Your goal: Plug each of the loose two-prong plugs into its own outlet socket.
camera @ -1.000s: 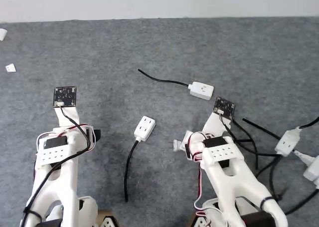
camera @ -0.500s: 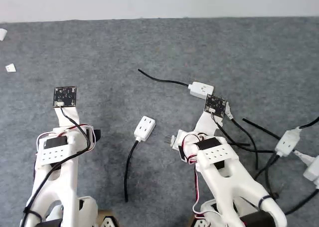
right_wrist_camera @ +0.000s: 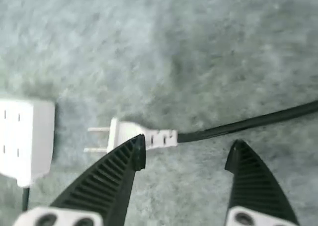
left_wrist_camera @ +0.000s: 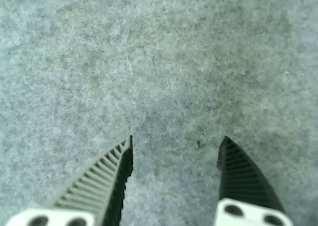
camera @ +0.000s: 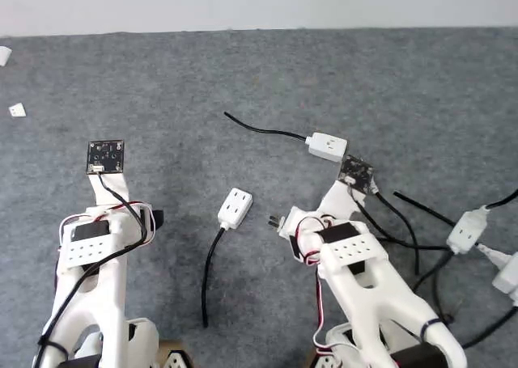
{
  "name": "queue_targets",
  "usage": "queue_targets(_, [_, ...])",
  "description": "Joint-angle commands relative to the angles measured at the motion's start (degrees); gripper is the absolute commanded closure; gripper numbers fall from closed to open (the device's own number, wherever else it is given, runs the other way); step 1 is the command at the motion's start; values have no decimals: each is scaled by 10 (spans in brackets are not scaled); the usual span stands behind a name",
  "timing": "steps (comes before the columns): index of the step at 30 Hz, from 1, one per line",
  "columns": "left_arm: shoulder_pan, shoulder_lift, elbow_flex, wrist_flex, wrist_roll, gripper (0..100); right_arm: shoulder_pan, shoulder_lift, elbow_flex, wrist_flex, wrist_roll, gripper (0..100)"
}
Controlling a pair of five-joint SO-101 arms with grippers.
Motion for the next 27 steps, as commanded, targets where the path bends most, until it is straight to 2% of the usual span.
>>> queue_targets(1, [5,1,-29,-16,-4,738,26,-9,-33,-5,-15,785])
queue_targets(4, [5,1,-29,-16,-4,738,29,-4,-33,-7,2,856])
queue_targets(10, [5,1,-29,-16,-4,738,30,78,-62,-9,2,813])
queue_targets(16, [5,1,-29,-16,-4,738,48,110,-89,0,0,816])
queue_targets(22, [4,1,-29,-15,-4,738,74,115,-100,3,7,966])
queue_targets(27, [4,1,-29,-15,-4,738,97,115,-101,3,28,982])
